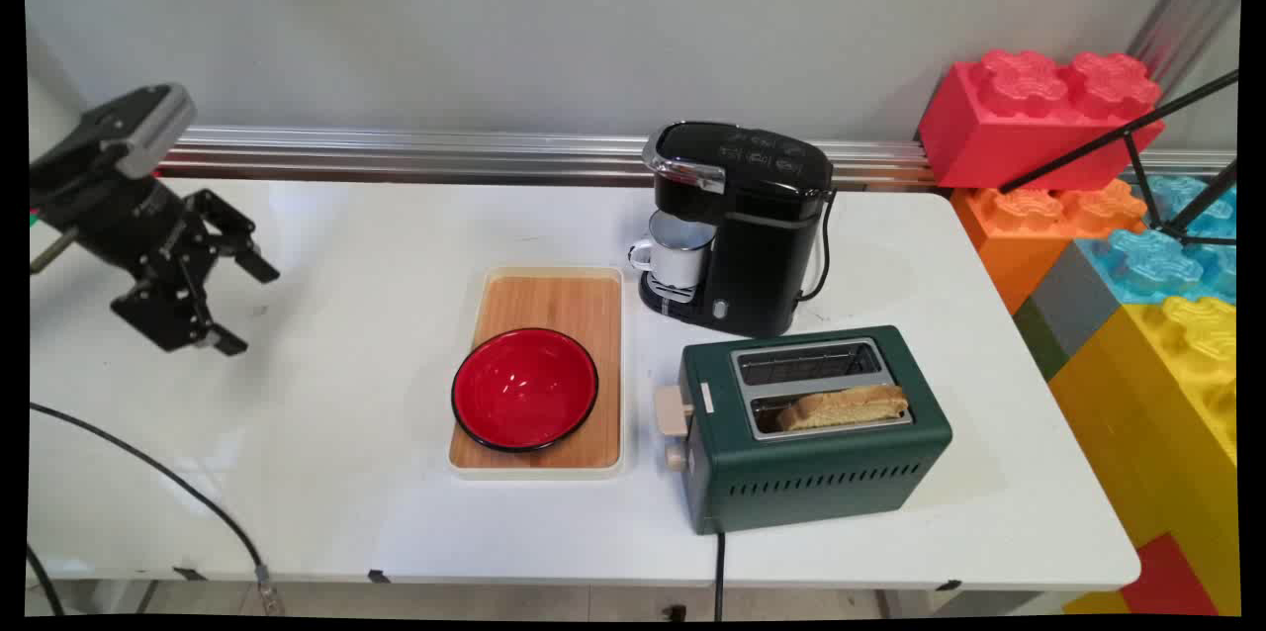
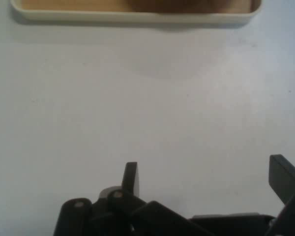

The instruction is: Press the toaster switch

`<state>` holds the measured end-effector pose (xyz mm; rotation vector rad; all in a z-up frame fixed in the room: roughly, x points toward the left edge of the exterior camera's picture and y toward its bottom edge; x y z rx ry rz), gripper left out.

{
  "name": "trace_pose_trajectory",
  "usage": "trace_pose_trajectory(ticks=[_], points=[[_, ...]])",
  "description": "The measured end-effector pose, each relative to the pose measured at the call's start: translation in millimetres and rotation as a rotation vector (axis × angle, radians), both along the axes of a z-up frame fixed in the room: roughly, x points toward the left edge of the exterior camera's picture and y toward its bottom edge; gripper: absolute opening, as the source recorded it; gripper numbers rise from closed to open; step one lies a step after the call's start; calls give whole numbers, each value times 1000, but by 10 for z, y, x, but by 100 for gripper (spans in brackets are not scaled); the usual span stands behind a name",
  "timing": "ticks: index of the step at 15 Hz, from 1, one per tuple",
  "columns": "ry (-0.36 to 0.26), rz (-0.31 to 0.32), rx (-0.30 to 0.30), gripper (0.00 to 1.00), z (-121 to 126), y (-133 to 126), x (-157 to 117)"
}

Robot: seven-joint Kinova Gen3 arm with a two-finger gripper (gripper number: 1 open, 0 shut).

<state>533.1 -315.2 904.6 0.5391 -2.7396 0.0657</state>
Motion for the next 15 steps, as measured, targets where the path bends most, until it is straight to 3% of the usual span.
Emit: trace_pose_trajectory(ticks=[6,15], points=[[51,20,24,100,-132,100,-401],[204,54,-2,100,-28,59,-1560]])
